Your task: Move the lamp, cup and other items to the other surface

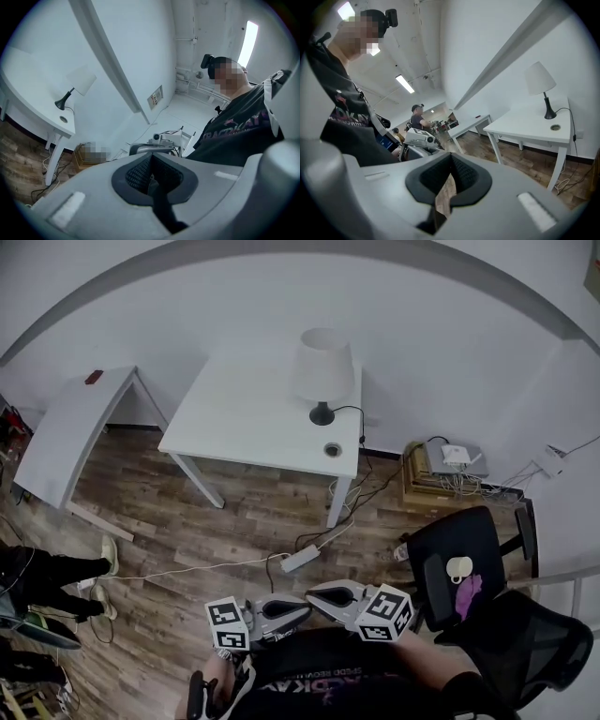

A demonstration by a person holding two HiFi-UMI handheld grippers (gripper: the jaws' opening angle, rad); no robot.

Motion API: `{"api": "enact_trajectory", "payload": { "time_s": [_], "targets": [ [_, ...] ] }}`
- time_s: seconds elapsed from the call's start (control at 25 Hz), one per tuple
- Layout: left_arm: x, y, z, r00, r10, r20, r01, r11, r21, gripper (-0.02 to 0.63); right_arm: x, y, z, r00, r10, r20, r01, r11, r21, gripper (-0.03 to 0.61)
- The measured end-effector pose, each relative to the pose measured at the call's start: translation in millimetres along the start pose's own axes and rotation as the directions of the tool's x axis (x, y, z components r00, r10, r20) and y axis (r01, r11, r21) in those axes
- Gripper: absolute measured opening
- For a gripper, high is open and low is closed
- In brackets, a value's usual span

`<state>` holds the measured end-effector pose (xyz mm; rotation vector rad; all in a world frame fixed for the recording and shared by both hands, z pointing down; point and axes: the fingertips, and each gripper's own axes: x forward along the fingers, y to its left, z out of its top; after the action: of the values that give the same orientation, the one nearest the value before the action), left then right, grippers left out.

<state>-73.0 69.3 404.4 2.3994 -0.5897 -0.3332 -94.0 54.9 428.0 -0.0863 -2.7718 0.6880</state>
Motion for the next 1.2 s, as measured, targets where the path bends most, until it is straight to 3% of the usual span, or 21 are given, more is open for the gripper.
{"api": "enact_trajectory", "payload": {
  "time_s": [0.64, 0.8, 1.2],
  "targets": [
    [-86, -3, -2, 0.996, 0.082, 0.046, -0.082, 0.996, 0.016, -0.005, 71, 44, -12, 0.998, 0.061, -0.001, -0.061, 0.997, -0.041, 0.005],
    [-104, 5, -3, 0.988, 0.133, 0.08, -0.133, 0.991, -0.009, -0.005, 80, 51, -17, 0.998, 0.061, -0.022, -0.062, 0.997, -0.041, 0.005],
    [-124, 22, 2, 0.963, 0.187, 0.195, -0.169, 0.98, -0.102, -0.005, 80, 48, -18, 0.999, 0.03, -0.038, -0.032, 0.999, -0.037, 0.005]
  ]
}}
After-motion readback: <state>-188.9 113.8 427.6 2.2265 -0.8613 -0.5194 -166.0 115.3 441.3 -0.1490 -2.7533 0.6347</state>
